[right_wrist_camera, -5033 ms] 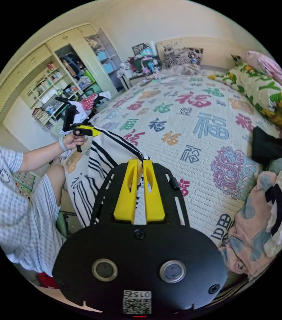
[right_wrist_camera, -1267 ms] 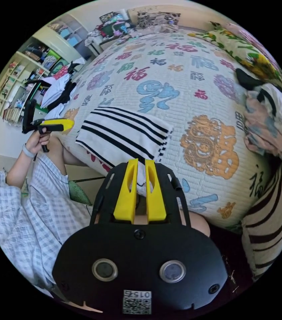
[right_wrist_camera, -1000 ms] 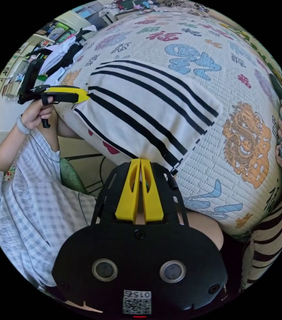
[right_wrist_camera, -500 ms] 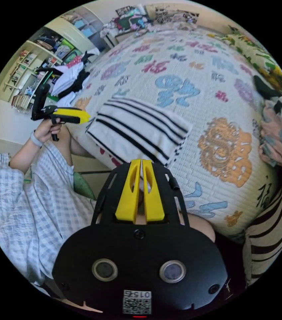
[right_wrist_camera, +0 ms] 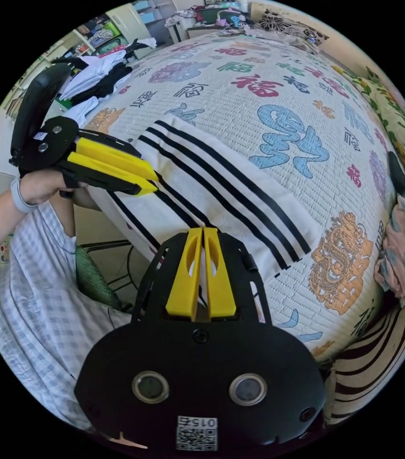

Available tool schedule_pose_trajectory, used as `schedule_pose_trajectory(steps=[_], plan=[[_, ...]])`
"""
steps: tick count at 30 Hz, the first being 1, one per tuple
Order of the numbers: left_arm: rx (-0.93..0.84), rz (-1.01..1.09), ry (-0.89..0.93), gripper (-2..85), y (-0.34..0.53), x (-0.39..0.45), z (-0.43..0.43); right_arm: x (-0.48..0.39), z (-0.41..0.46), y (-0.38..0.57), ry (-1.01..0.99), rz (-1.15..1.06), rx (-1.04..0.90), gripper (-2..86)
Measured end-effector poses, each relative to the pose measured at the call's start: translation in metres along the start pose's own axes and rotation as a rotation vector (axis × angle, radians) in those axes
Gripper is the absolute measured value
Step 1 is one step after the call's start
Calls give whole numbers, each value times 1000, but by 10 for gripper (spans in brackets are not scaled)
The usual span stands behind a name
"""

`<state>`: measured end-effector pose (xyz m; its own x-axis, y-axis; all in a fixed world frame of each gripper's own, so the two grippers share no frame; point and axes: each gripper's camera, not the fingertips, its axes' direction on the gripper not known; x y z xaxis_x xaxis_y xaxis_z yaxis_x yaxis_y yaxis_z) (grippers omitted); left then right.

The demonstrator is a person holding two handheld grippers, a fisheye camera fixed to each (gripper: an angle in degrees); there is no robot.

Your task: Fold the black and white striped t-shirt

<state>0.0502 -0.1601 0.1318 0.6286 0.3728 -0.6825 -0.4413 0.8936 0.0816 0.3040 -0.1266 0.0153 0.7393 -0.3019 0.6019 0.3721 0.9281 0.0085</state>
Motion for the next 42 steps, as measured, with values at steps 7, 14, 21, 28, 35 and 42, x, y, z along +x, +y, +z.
schedule_pose_trajectory(steps=[7, 14, 21, 28, 35, 42], plan=[[169, -191, 292, 81, 30, -79, -76, 89, -18, 37, -296, 244, 275, 46], [231, -455, 503, 144, 88, -191, -110, 199, 28, 76, -612, 507, 345, 99], [217, -460, 695, 180, 94, -230, -132, 234, 94, 44, -824, 478, 275, 130], [194, -415, 735, 165, 91, -241, -174, 243, 139, 5, -900, 422, 271, 130], [161, -385, 671, 132, 86, -242, -226, 226, 191, -53, -956, 377, 244, 75], [194, -404, 784, 83, 112, -257, -298, 197, 203, -87, -898, 382, 269, 38]])
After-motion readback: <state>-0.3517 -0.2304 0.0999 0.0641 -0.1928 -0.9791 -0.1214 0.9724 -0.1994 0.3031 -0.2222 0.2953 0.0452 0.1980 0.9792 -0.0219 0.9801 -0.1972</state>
